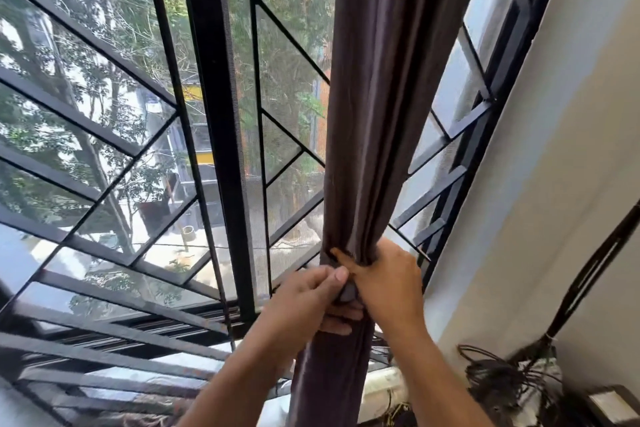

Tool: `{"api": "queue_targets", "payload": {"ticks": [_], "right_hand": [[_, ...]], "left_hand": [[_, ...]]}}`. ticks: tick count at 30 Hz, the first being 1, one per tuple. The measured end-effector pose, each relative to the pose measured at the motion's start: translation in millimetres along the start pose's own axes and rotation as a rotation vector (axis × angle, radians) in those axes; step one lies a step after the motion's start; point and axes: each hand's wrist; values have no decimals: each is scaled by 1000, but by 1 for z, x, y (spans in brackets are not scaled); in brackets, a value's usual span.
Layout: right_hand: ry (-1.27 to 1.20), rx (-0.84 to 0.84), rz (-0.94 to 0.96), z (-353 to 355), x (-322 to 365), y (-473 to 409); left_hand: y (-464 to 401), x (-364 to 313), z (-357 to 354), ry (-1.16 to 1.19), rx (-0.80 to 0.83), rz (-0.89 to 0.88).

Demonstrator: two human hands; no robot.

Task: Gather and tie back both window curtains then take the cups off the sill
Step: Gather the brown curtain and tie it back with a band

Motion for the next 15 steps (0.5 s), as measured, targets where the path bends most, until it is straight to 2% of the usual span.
{"api": "queue_targets", "payload": {"ticks": [1,3,5,6,8,9,11,13,15], "right_hand": [[-102,80,-87,6,-2,-2],[-485,276,-234,17,-9,-2],[-866,488,-286,28,-16,7],[-966,554,-273,32,-15,13],[-1022,502,-278,32,-20,20],[-928,389,-262,29,-21,21],[-463,63,-63,22,-25,22],[-100,-67,172,19,-24,29],[9,-130,269,19,-24,34]], "left_hand": [[-1,4,-1,60,21,1],[-2,12,-3,121,-8,-52],[-4,17,-5,187,-101,-113],[-4,19,-6,234,-116,-138],[-4,23,-10,308,-87,-170],[-4,24,-14,331,-85,-178],[-4,27,-23,367,-119,-178],[-5,27,-30,357,-178,-194],[-7,27,-30,359,-242,-197]]}}
Point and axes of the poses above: each hand's wrist, its own y-axis away from the middle knuckle, its own z-axis out of the back of the hand, x = y × z, and after that the axes turned 9 degrees about -z, right-handed
